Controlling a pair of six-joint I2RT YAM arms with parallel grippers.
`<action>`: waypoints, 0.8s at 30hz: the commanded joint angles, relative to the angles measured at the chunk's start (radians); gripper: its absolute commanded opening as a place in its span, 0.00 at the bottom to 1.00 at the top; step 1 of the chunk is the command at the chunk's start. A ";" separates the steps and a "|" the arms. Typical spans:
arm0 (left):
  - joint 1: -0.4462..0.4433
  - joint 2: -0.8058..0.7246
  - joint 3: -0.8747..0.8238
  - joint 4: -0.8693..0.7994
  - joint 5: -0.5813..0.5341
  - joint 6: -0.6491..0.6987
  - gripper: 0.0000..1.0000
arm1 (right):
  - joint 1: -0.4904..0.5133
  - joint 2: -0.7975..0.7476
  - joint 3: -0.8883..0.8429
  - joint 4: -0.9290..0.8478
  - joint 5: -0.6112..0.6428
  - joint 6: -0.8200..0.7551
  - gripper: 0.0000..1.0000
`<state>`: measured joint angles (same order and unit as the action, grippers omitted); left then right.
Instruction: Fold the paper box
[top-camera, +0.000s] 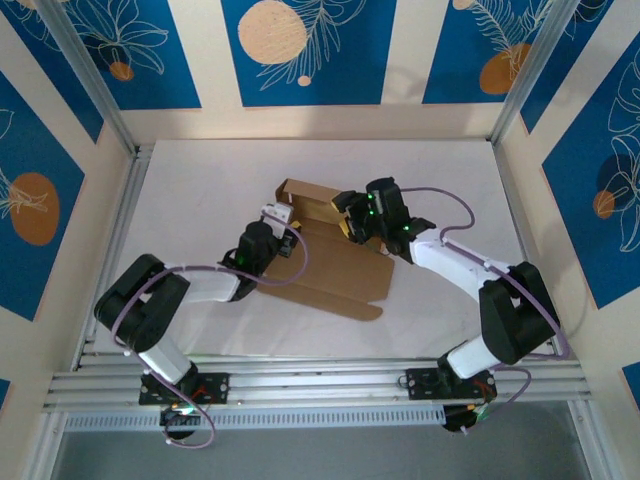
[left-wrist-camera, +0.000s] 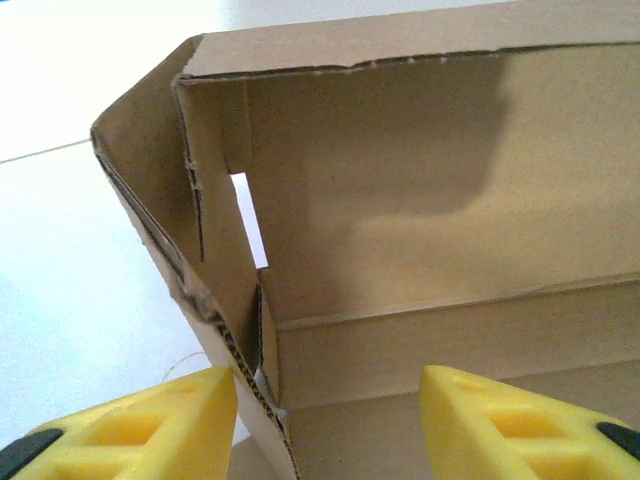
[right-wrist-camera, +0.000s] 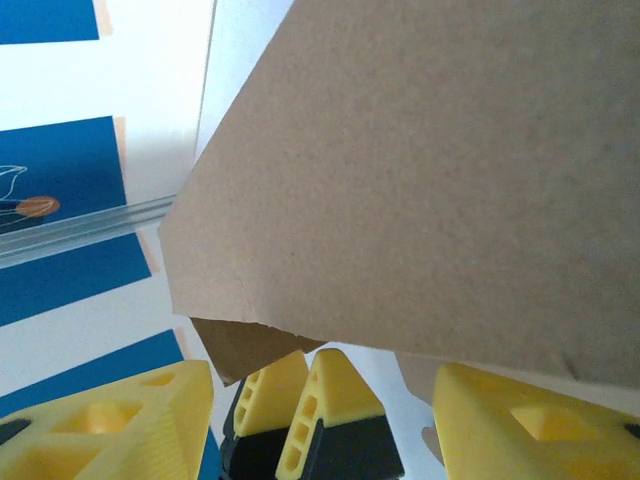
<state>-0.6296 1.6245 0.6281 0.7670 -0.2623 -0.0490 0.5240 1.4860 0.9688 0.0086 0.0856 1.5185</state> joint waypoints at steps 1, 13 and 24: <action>-0.001 -0.083 -0.043 0.037 0.009 -0.045 0.54 | 0.013 -0.044 0.035 -0.090 0.113 0.019 0.61; 0.016 -0.505 -0.017 -0.294 0.072 -0.083 0.72 | -0.036 -0.029 0.033 -0.074 0.014 -0.065 0.61; 0.420 -0.250 0.229 -0.484 -0.075 -0.236 0.73 | -0.053 -0.023 0.045 -0.051 -0.065 -0.101 0.56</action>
<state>-0.2703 1.2835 0.8017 0.3618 -0.3088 -0.2138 0.4744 1.4681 0.9821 -0.0525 0.0586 1.4425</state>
